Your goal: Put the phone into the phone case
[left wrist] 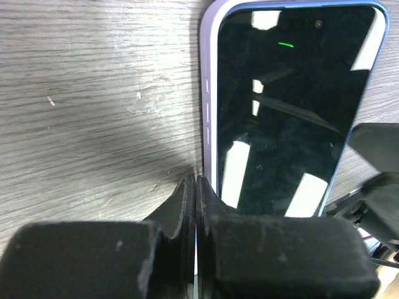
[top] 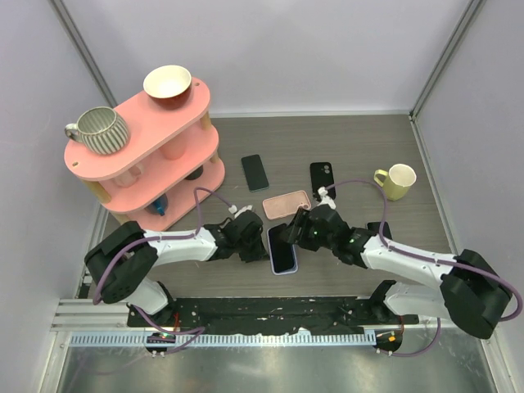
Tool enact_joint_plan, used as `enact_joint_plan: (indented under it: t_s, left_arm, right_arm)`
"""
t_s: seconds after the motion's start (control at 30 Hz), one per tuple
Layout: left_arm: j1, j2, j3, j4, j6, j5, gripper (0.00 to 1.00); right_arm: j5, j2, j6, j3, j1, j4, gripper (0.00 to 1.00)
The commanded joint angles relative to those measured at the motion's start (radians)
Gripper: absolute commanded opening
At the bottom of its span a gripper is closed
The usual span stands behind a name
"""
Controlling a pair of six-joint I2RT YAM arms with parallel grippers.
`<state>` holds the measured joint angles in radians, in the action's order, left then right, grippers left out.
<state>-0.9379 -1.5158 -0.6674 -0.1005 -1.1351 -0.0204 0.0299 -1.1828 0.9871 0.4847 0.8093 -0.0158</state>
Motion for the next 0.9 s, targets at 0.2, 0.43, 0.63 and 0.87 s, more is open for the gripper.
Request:
enact_joint_plan:
  t_s: [0.2, 0.43, 0.63, 0.87]
  left_arm:
    - [-0.007, 0.058, -0.032, -0.11, 0.023, 0.056, 0.0]
    - [-0.007, 0.054, -0.096, -0.176, 0.063, 0.086, 0.23]
    - [-0.002, 0.048, -0.11, -0.127, 0.087, 0.079, 0.41]
    - [0.005, 0.008, -0.127, -0.1, 0.11, 0.069, 0.38]
  right_arm:
    - [0.082, 0.077, -0.163, 0.127, -0.038, 0.26, 0.61]
    - [-0.016, 0.014, -0.263, 0.106, -0.078, 0.22, 0.52]
    - [-0.13, -0.029, -0.269, 0.054, -0.09, 0.096, 0.43]
    - [-0.113, -0.098, -0.278, 0.042, -0.091, 0.07, 0.3]
